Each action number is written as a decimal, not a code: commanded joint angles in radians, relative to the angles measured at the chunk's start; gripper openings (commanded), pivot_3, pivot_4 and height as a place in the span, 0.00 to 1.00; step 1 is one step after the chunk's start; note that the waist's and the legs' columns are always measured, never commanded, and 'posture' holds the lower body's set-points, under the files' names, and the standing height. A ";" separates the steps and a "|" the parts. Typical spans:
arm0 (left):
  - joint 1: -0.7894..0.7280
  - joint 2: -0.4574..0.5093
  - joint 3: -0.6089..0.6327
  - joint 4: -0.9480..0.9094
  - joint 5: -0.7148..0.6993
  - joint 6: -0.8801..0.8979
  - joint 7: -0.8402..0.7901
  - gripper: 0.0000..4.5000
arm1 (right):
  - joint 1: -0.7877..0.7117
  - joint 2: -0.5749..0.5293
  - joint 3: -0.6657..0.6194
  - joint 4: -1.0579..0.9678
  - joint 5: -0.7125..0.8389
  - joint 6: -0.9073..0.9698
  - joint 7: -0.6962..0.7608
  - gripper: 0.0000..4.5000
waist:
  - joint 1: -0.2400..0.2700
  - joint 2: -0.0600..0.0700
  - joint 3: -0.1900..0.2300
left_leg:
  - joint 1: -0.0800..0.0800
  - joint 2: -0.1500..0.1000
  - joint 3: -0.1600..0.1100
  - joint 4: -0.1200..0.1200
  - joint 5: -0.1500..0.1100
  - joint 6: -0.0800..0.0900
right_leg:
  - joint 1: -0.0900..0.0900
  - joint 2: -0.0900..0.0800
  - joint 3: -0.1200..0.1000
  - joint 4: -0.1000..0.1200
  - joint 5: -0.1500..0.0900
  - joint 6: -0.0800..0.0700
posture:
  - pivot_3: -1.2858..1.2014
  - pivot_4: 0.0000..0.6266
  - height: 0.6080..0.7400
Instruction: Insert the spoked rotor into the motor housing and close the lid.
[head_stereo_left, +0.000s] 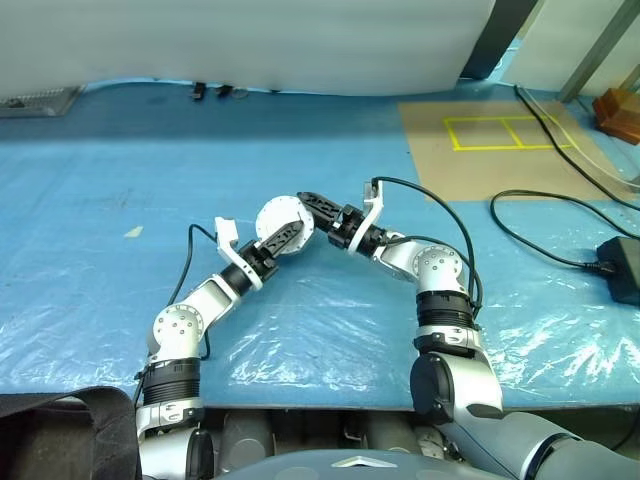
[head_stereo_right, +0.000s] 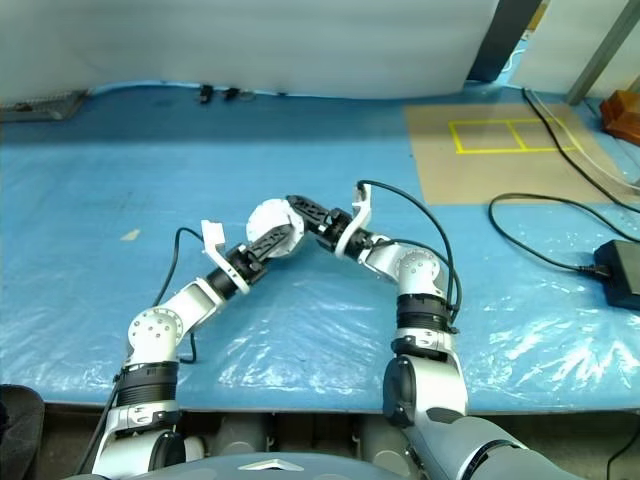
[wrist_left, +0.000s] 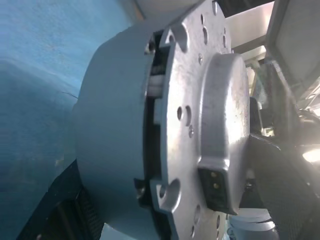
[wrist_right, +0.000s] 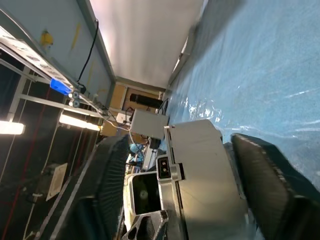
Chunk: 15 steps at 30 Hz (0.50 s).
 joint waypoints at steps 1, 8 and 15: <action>-0.007 0.002 -0.013 -0.052 -0.007 -0.022 -0.036 0.82 | -0.021 -0.001 0.014 -0.009 0.020 -0.008 0.013 0.99 | 0.000 0.000 0.000 | 0.000 0.000 0.000 0.000 0.000 0.000 | 0.000 0.000 0.000 0.000 0.000 0.000 | 0.52 0.24 1.00; -0.006 -0.018 0.006 -0.057 -0.007 -0.059 -0.036 0.82 | -0.010 -0.001 0.023 -0.005 0.016 -0.021 0.013 0.99 | -0.002 0.000 0.001 | 0.000 0.000 0.000 0.000 0.000 0.000 | 0.000 0.000 0.000 0.000 0.000 0.000 | 0.52 0.24 1.00; -0.022 -0.037 0.059 -0.053 -0.022 -0.119 -0.017 0.82 | -0.026 -0.004 0.023 0.026 -0.025 -0.111 -0.011 0.99 | -0.001 0.000 0.001 | 0.000 0.000 0.000 0.000 0.000 0.000 | 0.000 0.000 0.000 0.000 0.000 0.000 | 0.52 0.24 1.00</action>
